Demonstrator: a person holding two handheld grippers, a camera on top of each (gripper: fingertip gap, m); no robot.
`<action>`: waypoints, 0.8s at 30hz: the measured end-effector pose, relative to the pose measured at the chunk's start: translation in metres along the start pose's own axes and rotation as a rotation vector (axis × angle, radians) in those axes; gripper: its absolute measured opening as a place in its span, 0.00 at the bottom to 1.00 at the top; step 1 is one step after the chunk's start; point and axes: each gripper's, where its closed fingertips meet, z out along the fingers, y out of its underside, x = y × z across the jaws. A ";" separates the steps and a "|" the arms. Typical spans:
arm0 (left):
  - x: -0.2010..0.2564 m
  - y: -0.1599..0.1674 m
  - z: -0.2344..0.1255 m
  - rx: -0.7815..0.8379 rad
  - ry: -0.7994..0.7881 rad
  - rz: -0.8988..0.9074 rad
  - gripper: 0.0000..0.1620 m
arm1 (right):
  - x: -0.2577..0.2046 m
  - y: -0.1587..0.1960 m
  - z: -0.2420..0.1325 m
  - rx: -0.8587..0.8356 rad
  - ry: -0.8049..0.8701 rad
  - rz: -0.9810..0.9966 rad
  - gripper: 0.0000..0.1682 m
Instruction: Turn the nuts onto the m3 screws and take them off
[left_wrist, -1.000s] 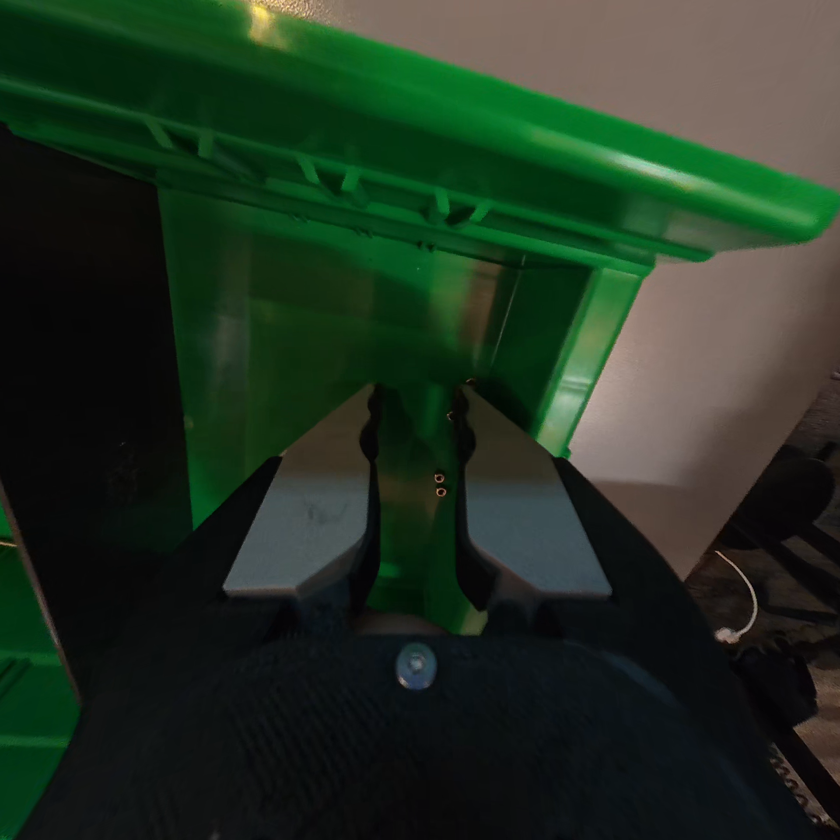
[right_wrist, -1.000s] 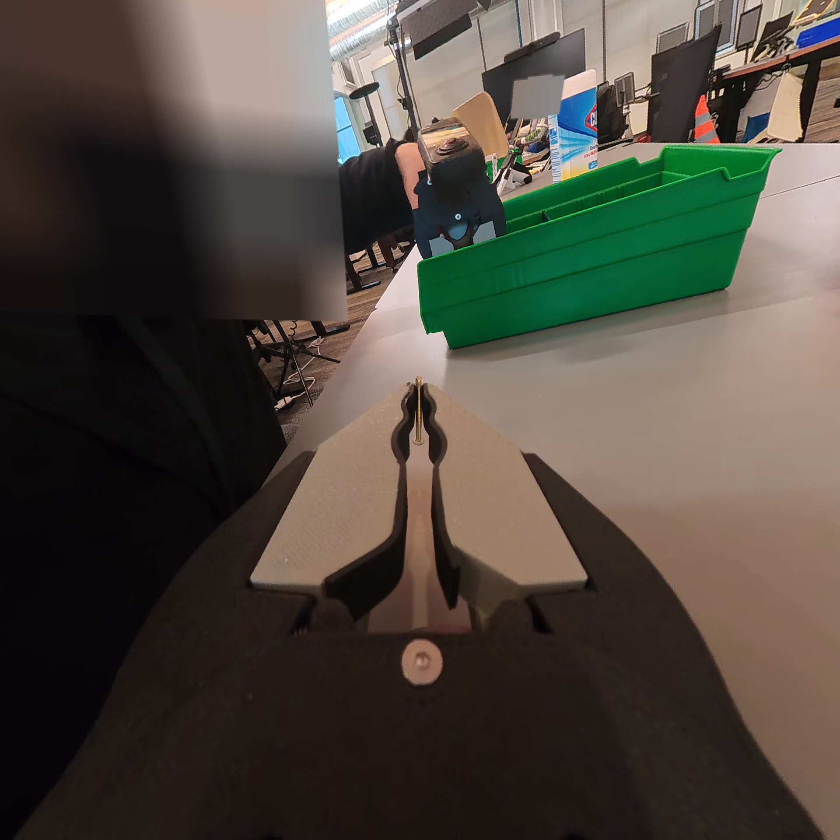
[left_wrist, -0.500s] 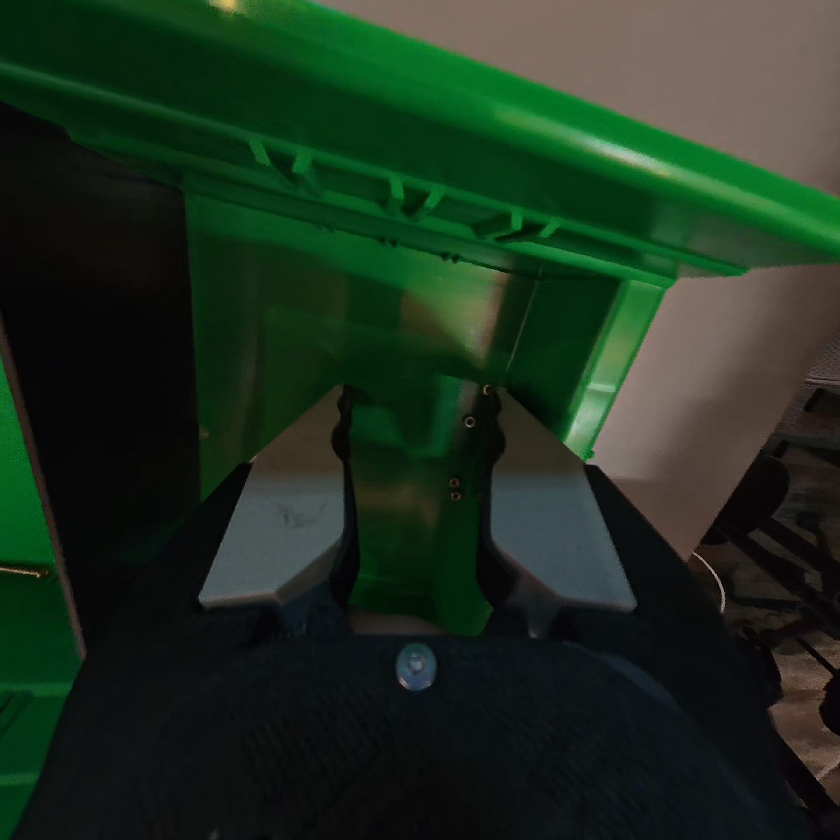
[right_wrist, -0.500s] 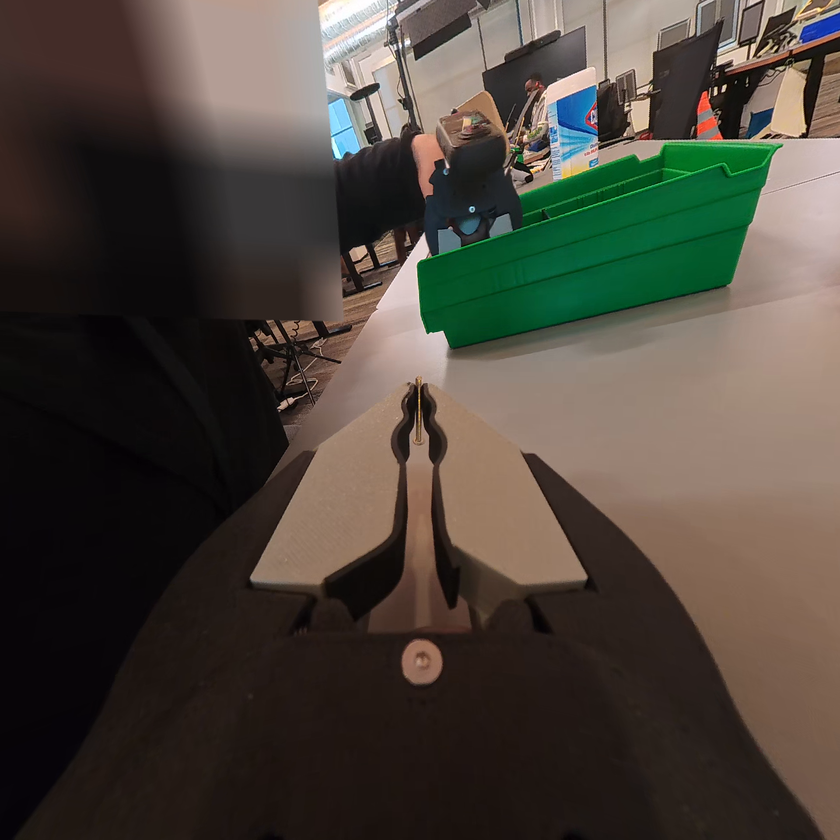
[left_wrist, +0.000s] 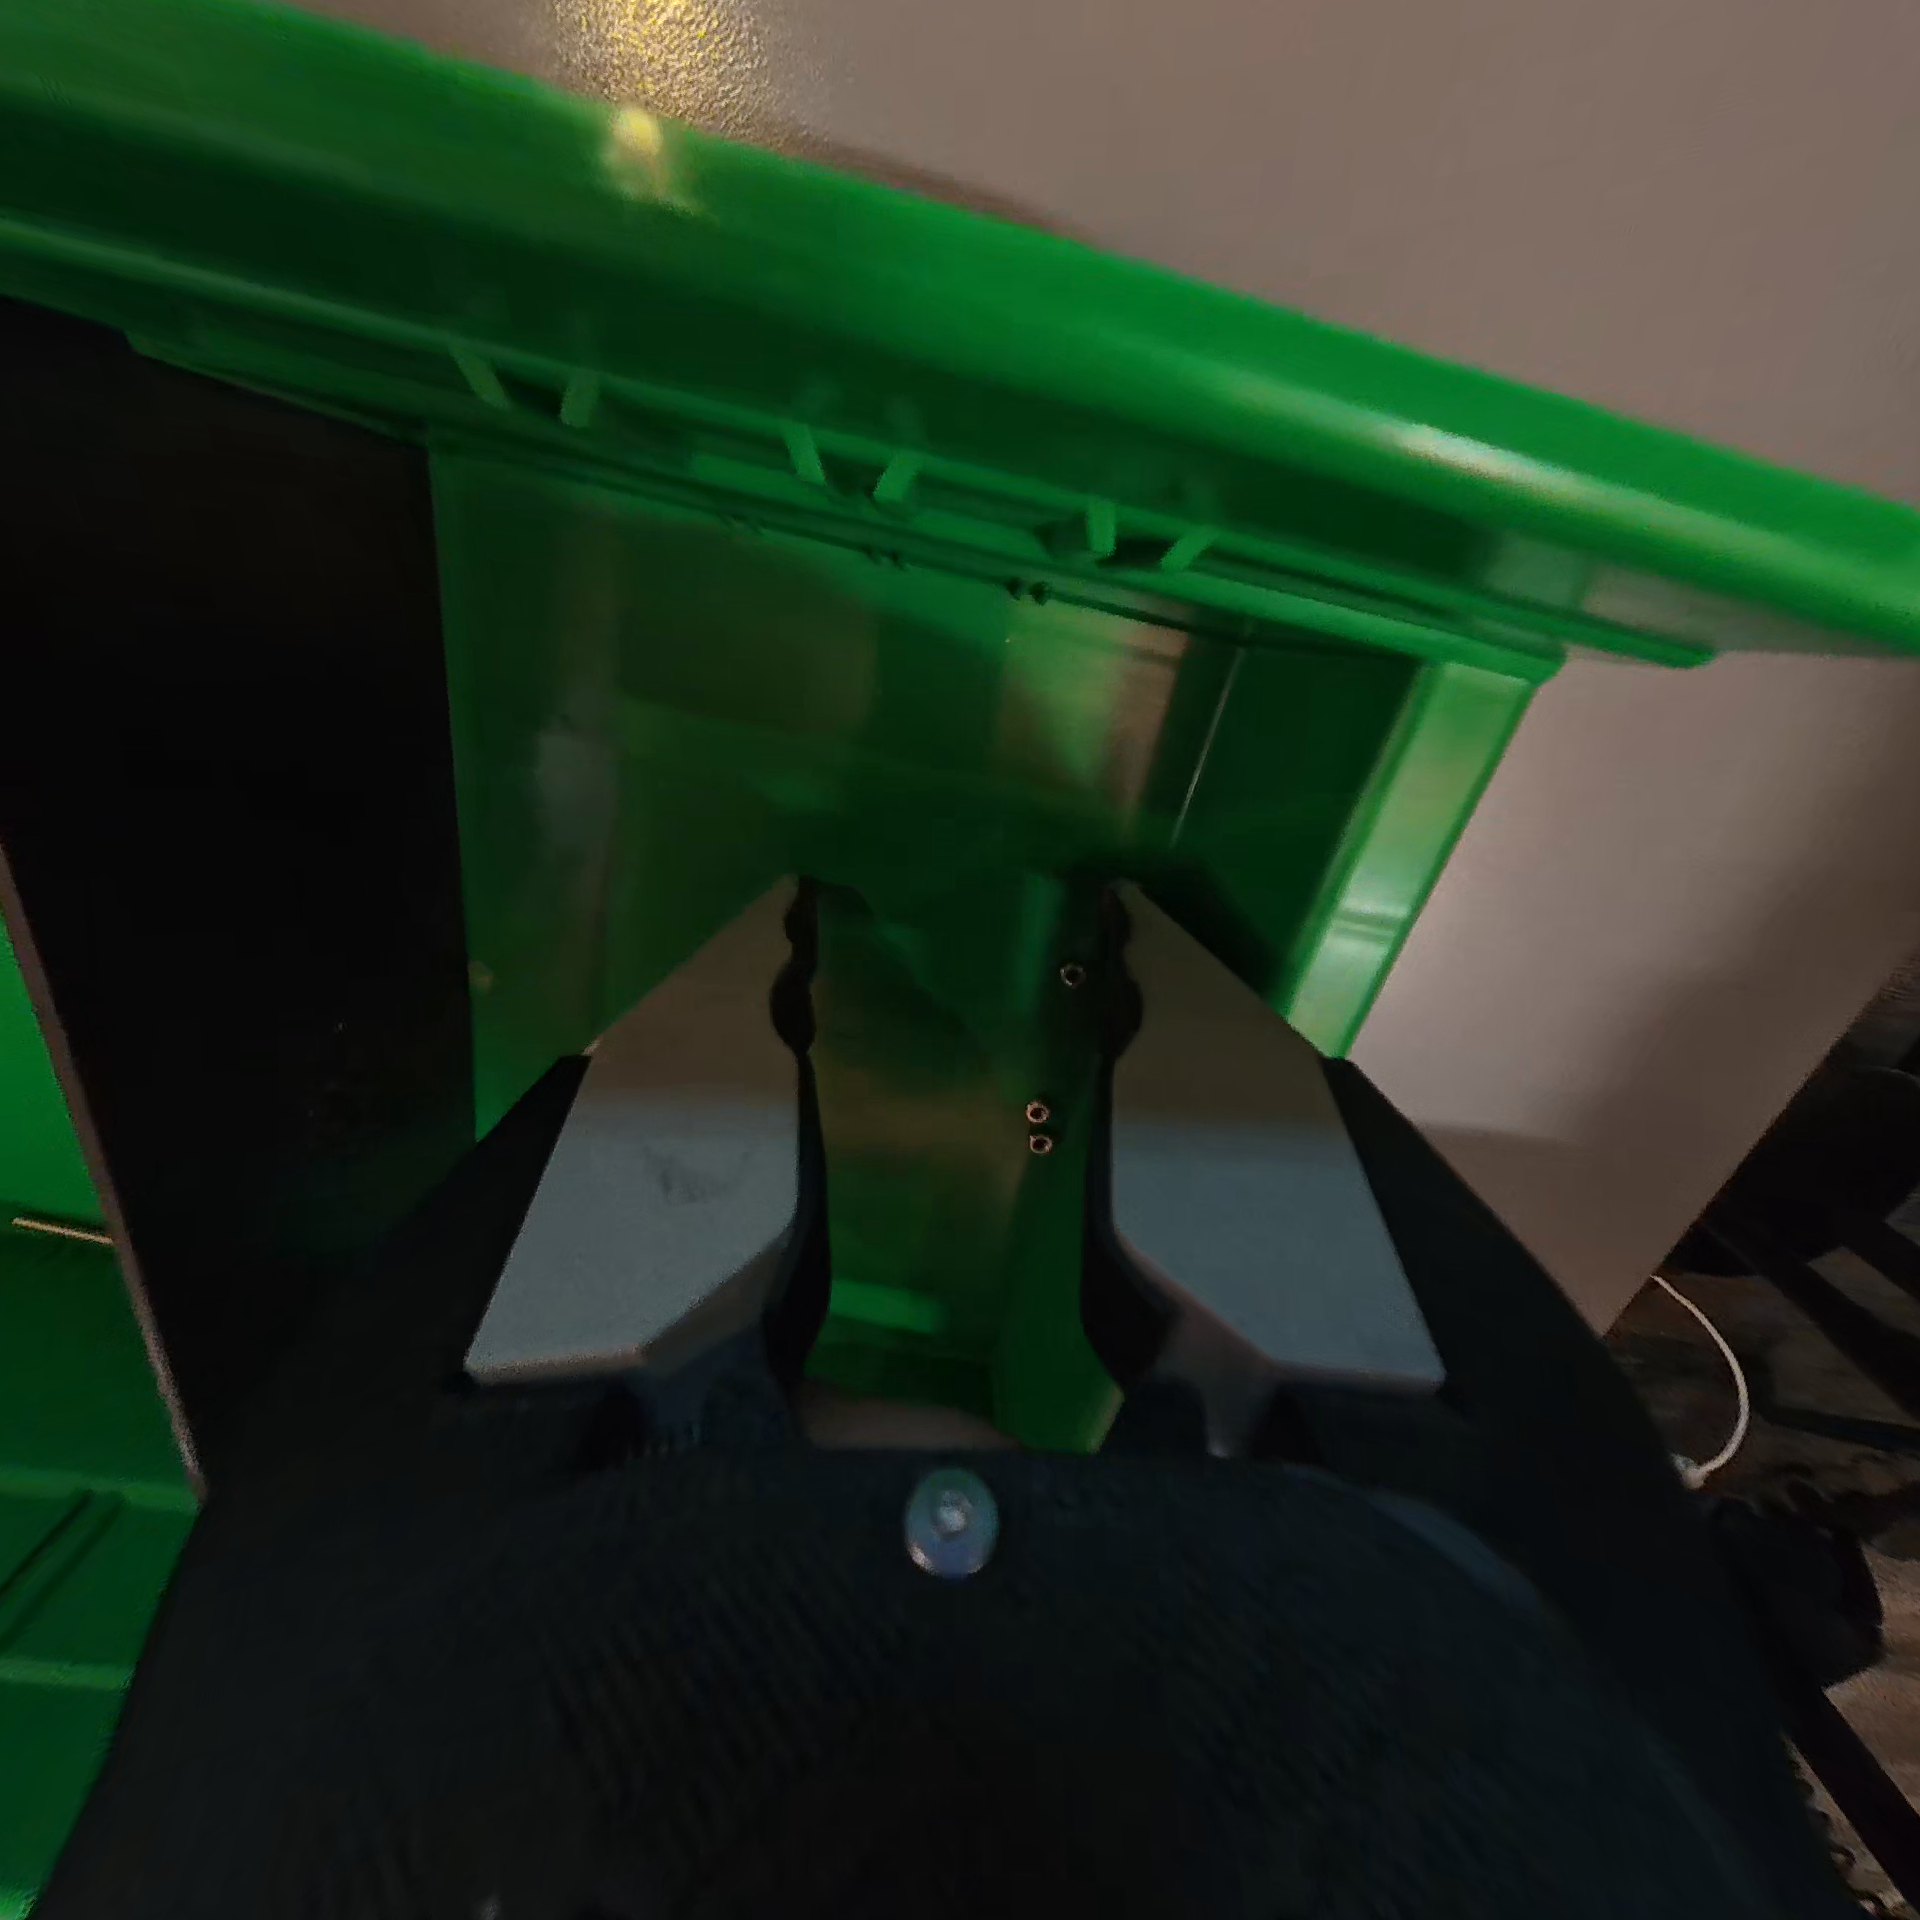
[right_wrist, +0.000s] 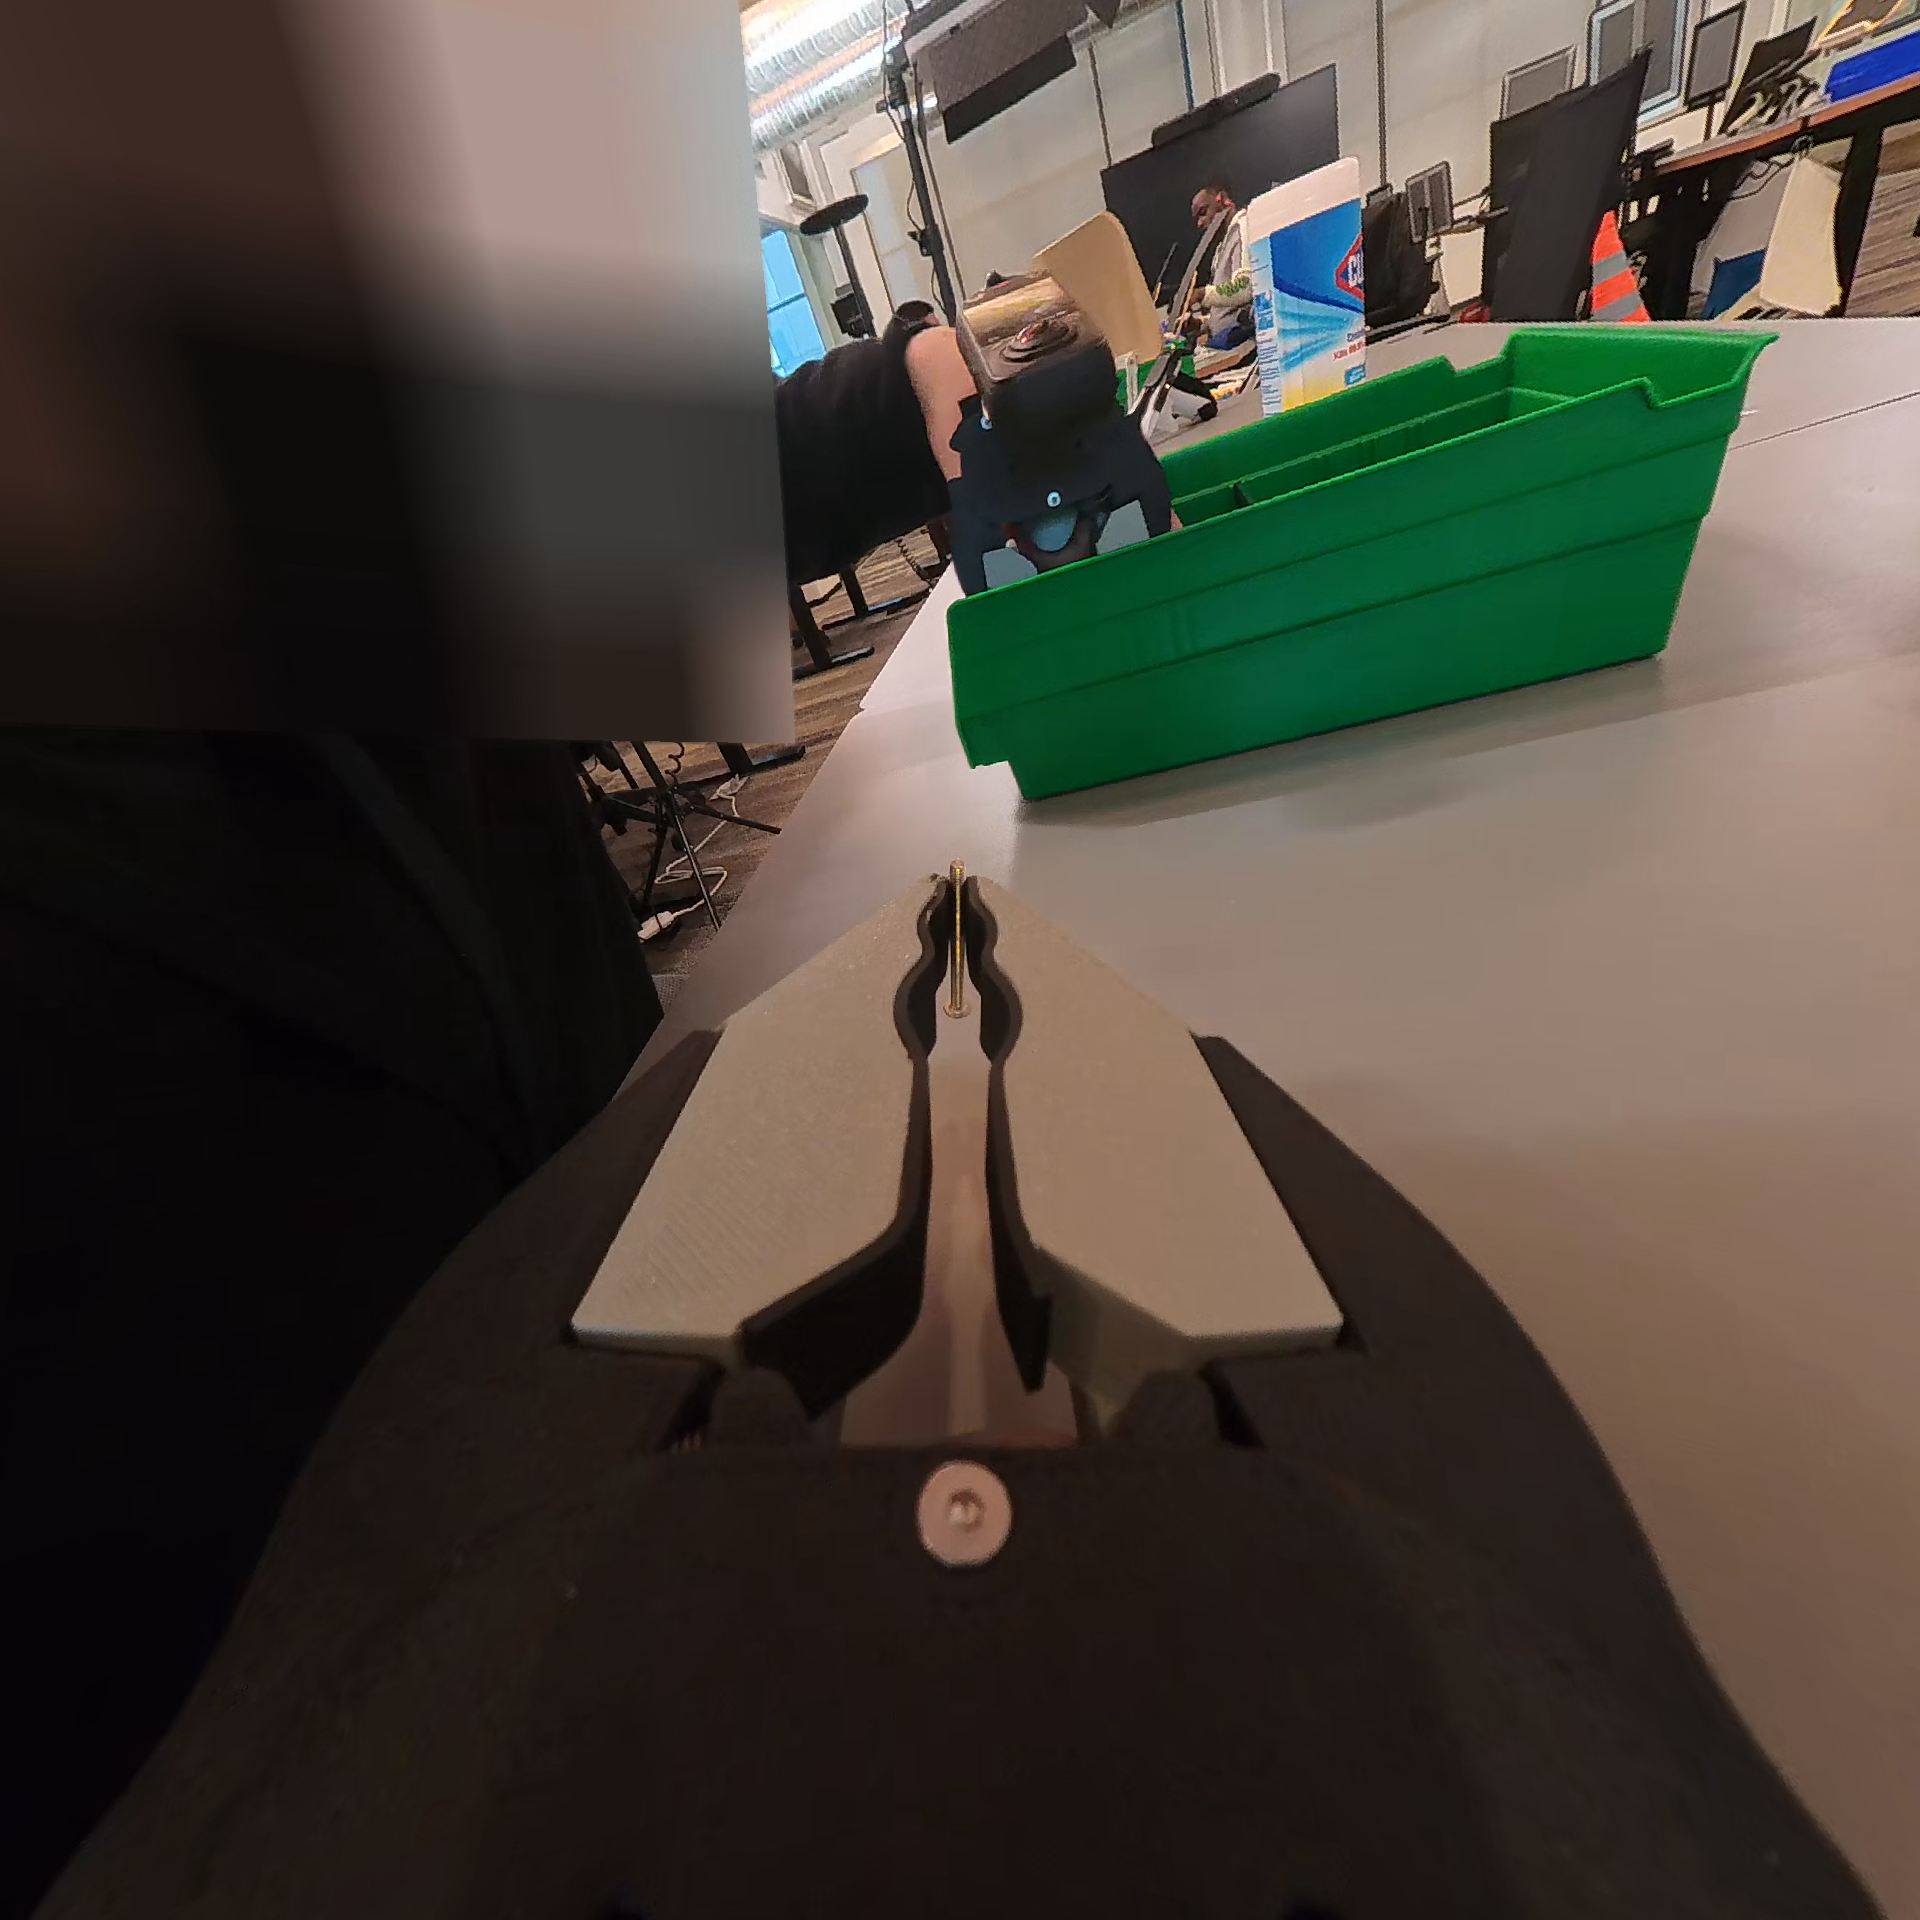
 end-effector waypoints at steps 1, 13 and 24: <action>-0.001 0.001 0.000 -0.003 -0.008 0.000 0.35 | 0.000 0.000 0.000 0.001 -0.001 0.001 0.00; -0.021 0.010 -0.003 -0.042 -0.106 0.017 0.55 | 0.000 0.000 0.000 0.003 0.000 0.003 0.00; -0.044 0.014 -0.009 0.025 -0.212 -0.023 0.51 | 0.000 0.000 0.000 0.001 0.001 -0.002 0.00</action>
